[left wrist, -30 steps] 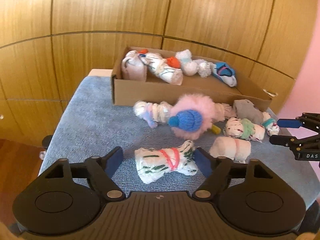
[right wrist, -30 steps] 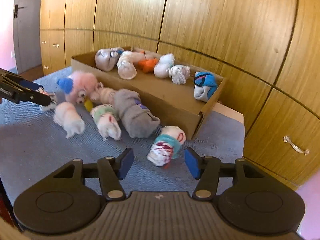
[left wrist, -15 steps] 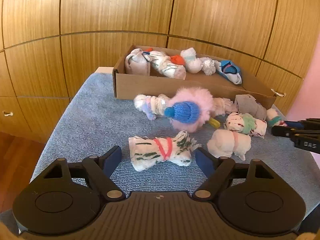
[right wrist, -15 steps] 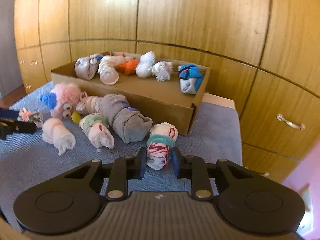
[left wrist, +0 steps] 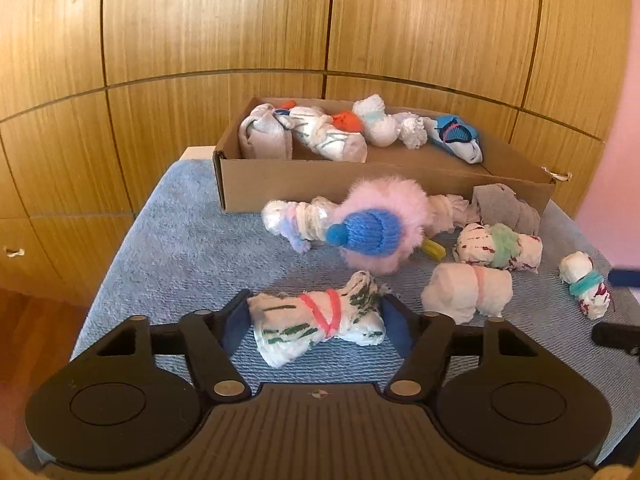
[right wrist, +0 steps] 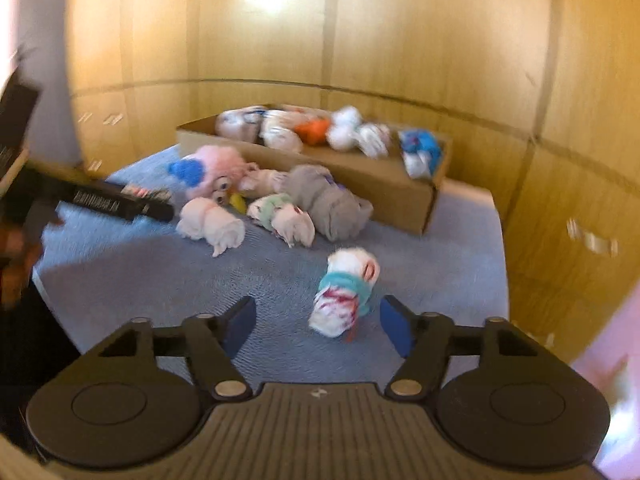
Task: Organize objects
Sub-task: 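Grasp green-striped bundle with left tool while right tool grasps teal-banded white bundle, then lift both held bundles and carry them over the box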
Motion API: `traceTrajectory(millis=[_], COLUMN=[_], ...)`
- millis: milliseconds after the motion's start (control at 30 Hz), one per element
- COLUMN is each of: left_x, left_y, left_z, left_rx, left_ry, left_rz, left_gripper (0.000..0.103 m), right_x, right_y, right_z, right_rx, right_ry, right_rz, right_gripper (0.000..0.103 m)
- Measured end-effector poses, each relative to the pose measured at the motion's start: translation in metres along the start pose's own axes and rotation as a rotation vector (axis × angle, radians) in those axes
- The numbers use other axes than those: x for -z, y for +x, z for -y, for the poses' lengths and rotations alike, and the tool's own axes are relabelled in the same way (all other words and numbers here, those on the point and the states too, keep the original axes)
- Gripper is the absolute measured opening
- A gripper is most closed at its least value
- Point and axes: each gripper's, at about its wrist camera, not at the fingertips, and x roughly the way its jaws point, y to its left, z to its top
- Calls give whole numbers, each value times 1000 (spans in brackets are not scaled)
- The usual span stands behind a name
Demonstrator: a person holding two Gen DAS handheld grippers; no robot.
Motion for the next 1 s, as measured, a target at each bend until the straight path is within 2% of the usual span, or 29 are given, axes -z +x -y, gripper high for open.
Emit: traceTrajectory(millis=[100,167,300,367,600,667,800,933,1000], left_x=[-2,-3,-4,-5,-7,-7,-7,-6,-6], left_y=[1,2,2,3,5,5,5,5,5], left_z=[-3,-5,-7,-8,-8,-8,-10,-8,-9], left_rx=[15,29,53,61,68,71,78,76,78], left_ry=[17,27,45,55,62,62,60,73,78], left_rz=[-5,-9,-19,-26,-41,-42,-45,-45,-43], left_gripper=[71,71,71,71,72,72,72,72,72], right_x=[-9,-17,-29,-35,-43,-45,-46,-42,-43], right_y=[1,4,10,19,30,36,38,49,52], right_z=[15,30,48,55,54,52,52,47,46], right_rx=[-81,-178,-286,-352,-484,-508,-545,-558,-561], right_ry=[-189,-276,-426,-444,-596,-623,-628,-665,-642], right_rz=[-15,-36,-13,-35,-92,-125,-133,-186,-190], right_gripper=[68,68,65,63,62,60,60,57,57])
